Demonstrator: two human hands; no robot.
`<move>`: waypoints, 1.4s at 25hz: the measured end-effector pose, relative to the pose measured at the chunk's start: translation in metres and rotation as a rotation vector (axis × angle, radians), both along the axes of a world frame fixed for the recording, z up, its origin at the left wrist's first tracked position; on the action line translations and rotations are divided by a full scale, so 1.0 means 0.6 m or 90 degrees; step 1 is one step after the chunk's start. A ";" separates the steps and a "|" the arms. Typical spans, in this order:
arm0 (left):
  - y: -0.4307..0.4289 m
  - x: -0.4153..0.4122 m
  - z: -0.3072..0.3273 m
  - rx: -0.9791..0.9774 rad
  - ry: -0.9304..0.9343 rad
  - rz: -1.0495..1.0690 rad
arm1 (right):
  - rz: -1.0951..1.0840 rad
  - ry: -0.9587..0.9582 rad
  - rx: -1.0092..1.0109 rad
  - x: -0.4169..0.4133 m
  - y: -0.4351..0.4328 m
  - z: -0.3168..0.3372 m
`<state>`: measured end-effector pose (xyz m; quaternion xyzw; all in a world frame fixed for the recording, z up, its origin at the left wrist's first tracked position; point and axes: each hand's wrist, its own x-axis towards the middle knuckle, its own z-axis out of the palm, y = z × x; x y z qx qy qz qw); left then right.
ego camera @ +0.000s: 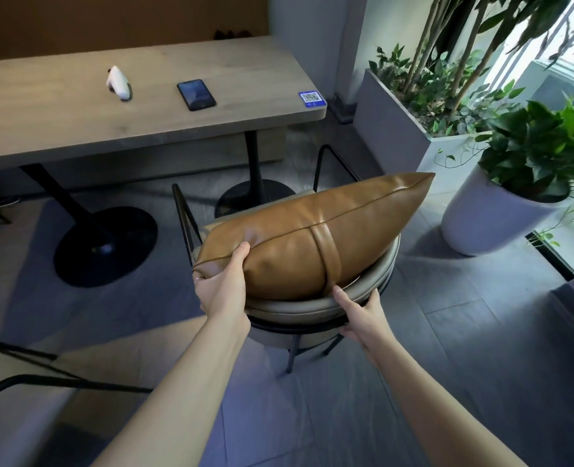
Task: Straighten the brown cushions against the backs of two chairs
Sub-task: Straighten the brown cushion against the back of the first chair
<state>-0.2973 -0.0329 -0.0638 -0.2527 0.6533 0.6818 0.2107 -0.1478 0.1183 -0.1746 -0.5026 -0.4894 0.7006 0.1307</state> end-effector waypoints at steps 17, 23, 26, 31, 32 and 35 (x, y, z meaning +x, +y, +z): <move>0.006 -0.258 0.007 0.004 -0.005 -0.041 | 0.037 -0.127 0.035 -0.245 0.004 -0.021; 0.013 -0.291 0.000 -0.011 0.004 -0.040 | 0.067 -0.145 0.035 -0.270 0.008 -0.021; 0.017 -0.277 -0.005 0.000 0.020 -0.025 | 0.104 -0.168 0.012 -0.268 0.020 -0.014; 0.041 -0.213 -0.012 0.063 0.009 0.022 | 0.124 -0.159 -0.013 -0.267 0.028 0.001; 0.050 -0.195 -0.015 0.061 0.013 0.023 | 0.123 -0.150 -0.015 -0.266 0.029 0.005; 0.079 -0.139 -0.023 0.040 0.011 0.037 | 0.200 -0.141 -0.029 -0.245 0.034 0.012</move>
